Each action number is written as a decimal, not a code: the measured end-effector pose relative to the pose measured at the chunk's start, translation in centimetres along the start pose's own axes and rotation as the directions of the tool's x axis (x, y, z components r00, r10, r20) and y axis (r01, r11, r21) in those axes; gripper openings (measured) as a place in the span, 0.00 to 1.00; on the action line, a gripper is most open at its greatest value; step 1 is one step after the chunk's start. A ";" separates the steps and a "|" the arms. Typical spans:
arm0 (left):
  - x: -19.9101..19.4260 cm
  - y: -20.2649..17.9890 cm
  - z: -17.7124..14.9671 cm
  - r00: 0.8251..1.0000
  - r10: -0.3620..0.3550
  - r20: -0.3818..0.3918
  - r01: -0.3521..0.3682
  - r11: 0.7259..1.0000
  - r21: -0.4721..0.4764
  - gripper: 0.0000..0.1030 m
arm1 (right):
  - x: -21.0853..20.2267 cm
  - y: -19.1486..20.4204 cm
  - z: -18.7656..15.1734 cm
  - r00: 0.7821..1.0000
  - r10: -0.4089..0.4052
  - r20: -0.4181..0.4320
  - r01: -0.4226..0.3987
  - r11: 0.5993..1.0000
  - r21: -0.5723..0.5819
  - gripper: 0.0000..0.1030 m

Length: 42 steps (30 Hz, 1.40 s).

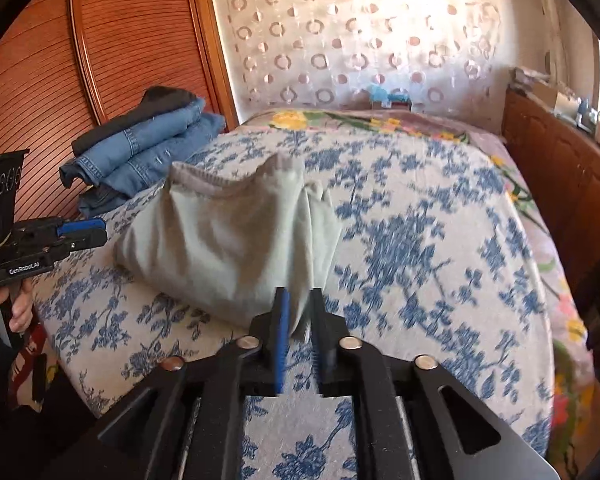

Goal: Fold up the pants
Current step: 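Open both grippers and lower them around the folded grey-green pants bundle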

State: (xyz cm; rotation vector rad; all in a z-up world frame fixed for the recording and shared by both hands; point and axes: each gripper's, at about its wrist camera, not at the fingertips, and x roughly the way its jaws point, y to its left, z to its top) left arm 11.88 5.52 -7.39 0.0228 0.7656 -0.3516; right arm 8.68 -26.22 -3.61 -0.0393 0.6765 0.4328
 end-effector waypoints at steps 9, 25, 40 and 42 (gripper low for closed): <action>3.3 0.6 3.4 0.999 -0.034 -0.007 0.034 0.999 -0.023 0.77 | 2.0 0.1 3.6 1.000 -0.012 0.018 0.013 0.999 -0.053 0.44; 7.6 2.8 6.1 0.999 -0.020 -0.039 0.019 0.999 -0.050 0.60 | 9.0 -1.4 8.1 0.991 0.123 -0.042 -0.126 0.989 -0.074 0.42; 9.2 3.5 7.2 1.000 -0.010 -0.016 0.009 0.999 -0.035 0.09 | 12.0 -1.7 8.7 0.997 0.074 -0.029 -0.076 0.995 -0.065 0.11; 8.9 3.7 7.6 1.000 -0.009 -0.002 0.009 0.999 -0.043 0.09 | 12.0 -1.6 8.8 0.997 0.072 -0.032 -0.074 0.995 -0.070 0.11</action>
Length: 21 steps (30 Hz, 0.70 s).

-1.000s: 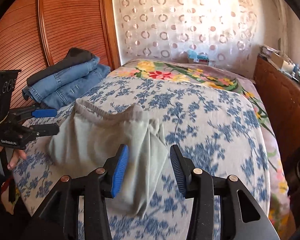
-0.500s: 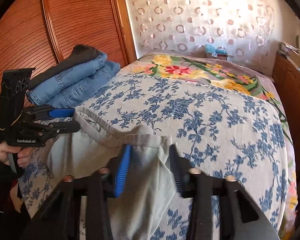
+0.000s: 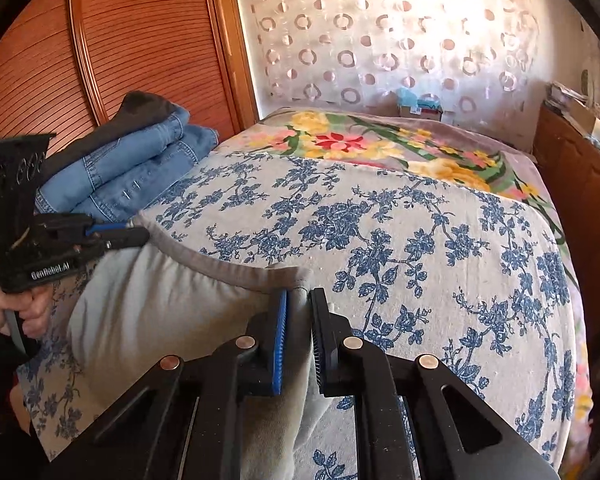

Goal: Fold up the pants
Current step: 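Open both grippers and lower them around the folded grey-green pants bundle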

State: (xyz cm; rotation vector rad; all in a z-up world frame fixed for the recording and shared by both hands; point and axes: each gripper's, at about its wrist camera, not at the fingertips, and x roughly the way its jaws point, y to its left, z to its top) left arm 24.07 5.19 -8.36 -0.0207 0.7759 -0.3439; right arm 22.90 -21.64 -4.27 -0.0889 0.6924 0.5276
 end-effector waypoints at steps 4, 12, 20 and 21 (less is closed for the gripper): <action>0.2 0.0 0.2 1.000 -0.001 -0.024 0.001 1.000 0.001 0.10 | 0.0 0.0 0.1 1.000 0.003 -0.014 -0.003 1.000 0.012 0.16; -1.1 -0.2 -0.8 0.999 0.028 -0.039 -0.028 1.000 0.011 0.76 | -1.8 -0.7 -0.6 1.000 -0.007 -0.011 0.007 1.000 0.031 0.46; -2.0 0.0 -2.6 0.998 0.025 -0.053 -0.026 0.999 -0.029 0.79 | -2.9 -0.9 -2.2 0.999 -0.009 -0.049 0.012 0.999 0.053 0.58; -1.9 0.0 -3.0 0.997 0.030 -0.064 -0.032 0.999 -0.036 0.78 | -2.9 -0.9 -2.3 0.999 -0.012 -0.053 0.015 0.998 0.059 0.58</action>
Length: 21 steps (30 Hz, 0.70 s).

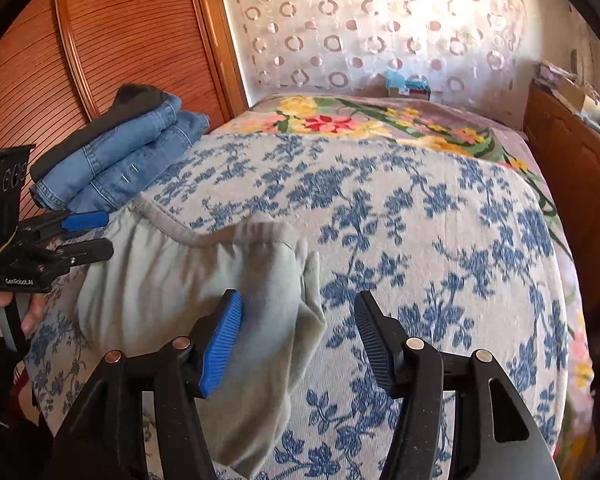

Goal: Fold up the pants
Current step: 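Open both grippers and lower them around the folded grey-green pants bundle, then close both grippers on the pants bundle and lift it off the bed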

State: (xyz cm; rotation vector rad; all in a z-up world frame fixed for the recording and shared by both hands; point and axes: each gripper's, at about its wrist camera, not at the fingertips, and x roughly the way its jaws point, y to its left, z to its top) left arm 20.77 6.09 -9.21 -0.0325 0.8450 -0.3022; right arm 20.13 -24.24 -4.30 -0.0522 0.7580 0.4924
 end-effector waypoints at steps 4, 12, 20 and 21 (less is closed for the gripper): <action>0.4 0.1 -1.1 0.999 0.011 -0.032 -0.012 1.000 -0.012 0.79 | 0.2 0.2 -0.3 1.000 0.008 -0.024 -0.008 1.000 0.011 0.58; 0.8 -0.2 -2.1 0.998 0.034 -0.051 -0.034 0.999 -0.010 0.79 | 1.0 0.8 0.1 0.998 0.033 -0.048 -0.033 0.999 0.016 0.58; 1.4 -1.1 -2.0 0.993 0.095 -0.063 -0.093 0.995 0.029 0.81 | 2.4 1.3 -0.1 0.997 0.023 -0.077 -0.023 1.000 0.010 0.58; 1.4 -1.2 -2.0 0.993 0.098 -0.064 -0.096 0.995 0.029 0.82 | 2.5 1.4 -0.1 0.997 0.020 -0.075 -0.019 1.000 0.008 0.58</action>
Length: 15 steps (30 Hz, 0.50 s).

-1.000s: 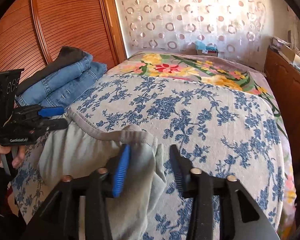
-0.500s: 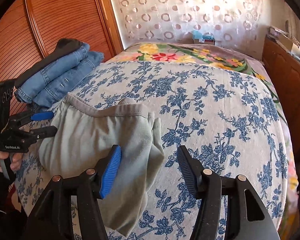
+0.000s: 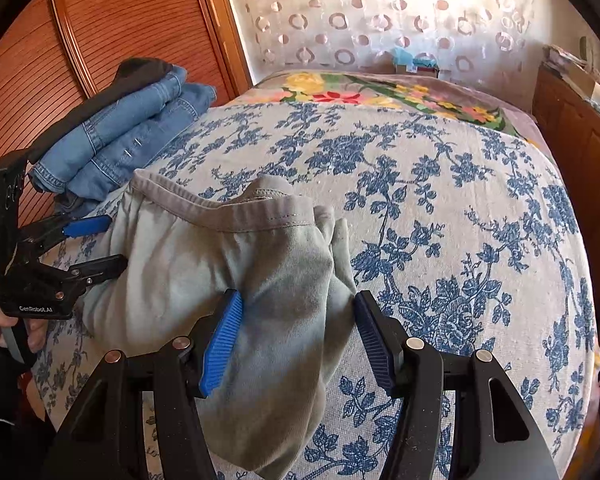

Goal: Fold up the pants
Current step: 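Close both grippers on the pants bundle and lift it off the bed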

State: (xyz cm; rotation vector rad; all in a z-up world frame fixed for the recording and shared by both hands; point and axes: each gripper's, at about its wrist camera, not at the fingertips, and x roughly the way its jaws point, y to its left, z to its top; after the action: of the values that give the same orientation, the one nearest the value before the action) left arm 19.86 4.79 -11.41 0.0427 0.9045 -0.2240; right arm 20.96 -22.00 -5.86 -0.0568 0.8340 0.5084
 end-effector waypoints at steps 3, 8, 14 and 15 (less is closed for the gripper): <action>0.1 0.0 0.0 1.000 0.005 -0.002 -0.005 1.000 -0.003 0.82 | 0.1 0.2 -0.1 1.000 -0.012 0.005 0.012 1.000 -0.008 0.58; 0.2 0.0 0.1 1.000 0.008 -0.006 -0.008 1.000 -0.003 0.86 | 0.2 0.5 -0.3 1.000 -0.028 0.010 0.028 0.999 -0.015 0.58; 0.4 0.0 0.3 1.000 0.005 -0.006 -0.005 1.000 -0.012 0.87 | 0.3 0.6 -0.2 0.999 -0.041 0.014 0.041 0.999 -0.006 0.58; 0.3 0.1 0.3 1.000 -0.003 -0.003 0.003 1.000 -0.017 0.87 | 0.3 0.6 -0.2 0.999 -0.040 0.014 0.040 0.999 -0.002 0.58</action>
State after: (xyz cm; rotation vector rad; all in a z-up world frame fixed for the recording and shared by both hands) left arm 20.33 4.82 -11.47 0.0256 0.9095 -0.2189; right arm 20.77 -21.42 -6.15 -0.0721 0.8169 0.4722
